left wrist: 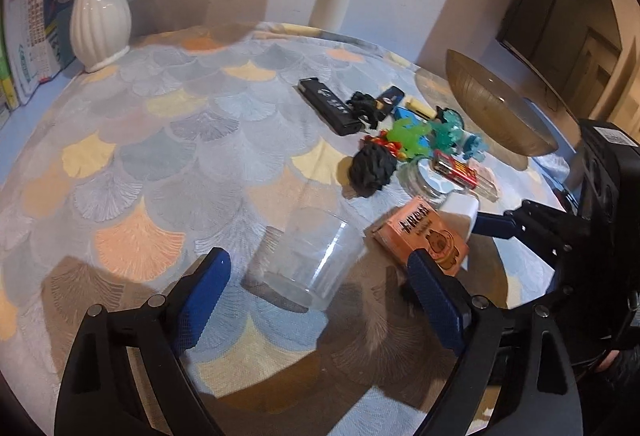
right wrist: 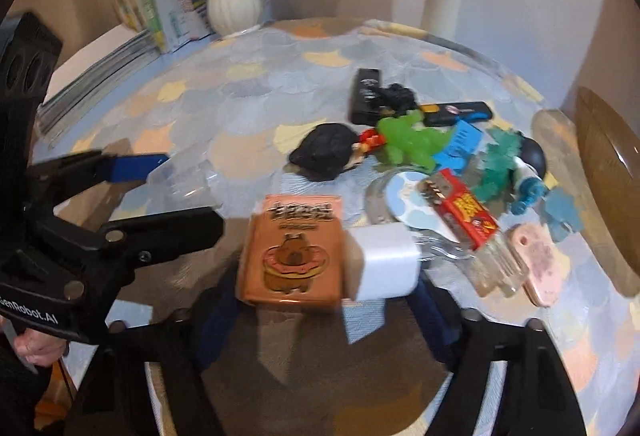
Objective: Organize rigid objects
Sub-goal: 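Grasp the clear cup with the left tool while the right tool grasps the pink snack box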
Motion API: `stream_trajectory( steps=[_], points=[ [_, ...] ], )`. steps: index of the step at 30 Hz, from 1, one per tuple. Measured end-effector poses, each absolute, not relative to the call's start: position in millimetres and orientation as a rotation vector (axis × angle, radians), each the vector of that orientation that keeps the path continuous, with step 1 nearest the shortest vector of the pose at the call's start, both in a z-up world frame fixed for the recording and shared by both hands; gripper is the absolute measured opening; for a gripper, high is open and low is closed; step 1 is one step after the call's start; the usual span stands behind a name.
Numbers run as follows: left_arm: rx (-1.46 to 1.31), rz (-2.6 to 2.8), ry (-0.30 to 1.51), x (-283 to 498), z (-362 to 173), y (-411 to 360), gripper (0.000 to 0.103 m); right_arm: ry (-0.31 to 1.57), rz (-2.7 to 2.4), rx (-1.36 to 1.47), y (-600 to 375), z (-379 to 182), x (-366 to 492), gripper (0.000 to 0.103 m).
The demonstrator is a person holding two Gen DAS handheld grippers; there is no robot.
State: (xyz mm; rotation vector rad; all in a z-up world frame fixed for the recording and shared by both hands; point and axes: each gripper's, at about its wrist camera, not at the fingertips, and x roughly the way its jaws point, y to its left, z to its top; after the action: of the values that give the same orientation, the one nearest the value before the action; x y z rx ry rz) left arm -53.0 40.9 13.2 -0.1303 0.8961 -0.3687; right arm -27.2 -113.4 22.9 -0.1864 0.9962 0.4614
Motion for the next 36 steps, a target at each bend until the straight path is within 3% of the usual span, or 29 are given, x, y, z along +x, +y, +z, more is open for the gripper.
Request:
stream_trajectory(
  steps=[1, 3, 4, 18, 22, 30, 36],
  points=[
    [-0.132, -0.358, 0.896, -52, 13, 41, 0.081, 0.995, 0.457, -0.172, -115, 24, -27, 0.069],
    [-0.14, -0.351, 0.903, -51, 13, 43, 0.063, 0.992, 0.45, -0.164, -117, 24, -29, 0.069],
    [-0.149, -0.347, 0.907, -49, 13, 44, 0.043, 0.99, 0.448, -0.163, -118, 25, -30, 0.069],
    [-0.164, -0.351, 0.902, -49, 12, 47, 0.043, 0.968, 0.382, 0.014, -195, 36, -79, 0.069],
    [-0.168, -0.353, 0.903, -49, 11, 47, 0.043, 1.001, 0.317, -0.026, -218, 33, -79, 0.084],
    [-0.169, -0.376, 0.905, -50, 12, 46, 0.043, 1.008, 0.394, 0.045, -248, 39, -105, 0.084],
    [-0.169, -0.379, 0.903, -50, 12, 45, 0.044, 1.024, 0.387, -0.05, -215, 30, -87, 0.084]
  ],
)
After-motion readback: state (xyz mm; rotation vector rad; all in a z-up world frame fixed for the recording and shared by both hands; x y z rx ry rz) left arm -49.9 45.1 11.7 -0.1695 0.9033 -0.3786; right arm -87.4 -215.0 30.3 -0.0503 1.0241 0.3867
